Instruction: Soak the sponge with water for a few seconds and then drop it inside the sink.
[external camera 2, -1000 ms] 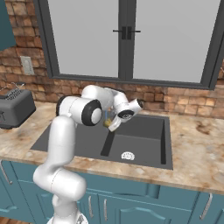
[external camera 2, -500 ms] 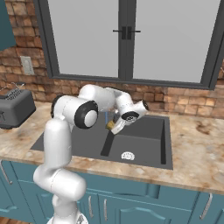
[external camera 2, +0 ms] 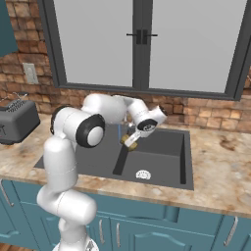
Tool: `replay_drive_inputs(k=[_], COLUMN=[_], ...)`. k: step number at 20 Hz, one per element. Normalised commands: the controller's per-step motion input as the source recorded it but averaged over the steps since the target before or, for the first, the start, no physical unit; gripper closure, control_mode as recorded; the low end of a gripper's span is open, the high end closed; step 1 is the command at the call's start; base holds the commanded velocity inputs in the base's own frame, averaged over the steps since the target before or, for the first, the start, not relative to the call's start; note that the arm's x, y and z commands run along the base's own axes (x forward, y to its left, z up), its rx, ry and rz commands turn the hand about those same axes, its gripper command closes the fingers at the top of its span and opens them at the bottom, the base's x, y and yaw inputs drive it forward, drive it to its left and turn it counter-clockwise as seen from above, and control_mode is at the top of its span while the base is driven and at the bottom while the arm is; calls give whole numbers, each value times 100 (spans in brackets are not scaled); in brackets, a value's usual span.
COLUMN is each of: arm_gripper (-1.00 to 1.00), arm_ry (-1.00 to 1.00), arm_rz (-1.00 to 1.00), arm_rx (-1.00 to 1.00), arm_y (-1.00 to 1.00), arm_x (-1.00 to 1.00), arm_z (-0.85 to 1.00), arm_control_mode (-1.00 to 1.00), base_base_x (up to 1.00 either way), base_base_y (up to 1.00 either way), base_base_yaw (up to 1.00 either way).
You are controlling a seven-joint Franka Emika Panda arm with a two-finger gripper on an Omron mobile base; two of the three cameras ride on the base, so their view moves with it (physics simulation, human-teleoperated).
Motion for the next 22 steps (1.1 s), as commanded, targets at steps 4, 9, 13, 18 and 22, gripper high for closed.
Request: replay_drive_inputs(k=[4,9,13,18,22], arm_gripper=[100,100,100,100,100], arm_ry=[24,19,10,6,2], arm_rz=[-10,-13,-17,-17,-17], arm_rx=[-13,-14,-12,-11,-13], arm_y=[-23,-13,-14,-8,-2], arm_x=[-17,-16,-9,-15,-11], arm_z=[19,5,0,-1,-5], arm_control_mode=[-100,-100,-100,-100,-100], base_base_x=[0,0,0,0,0], base_base_y=[0,0,0,0,0], base_base_yaw=[0,0,0,0,0])
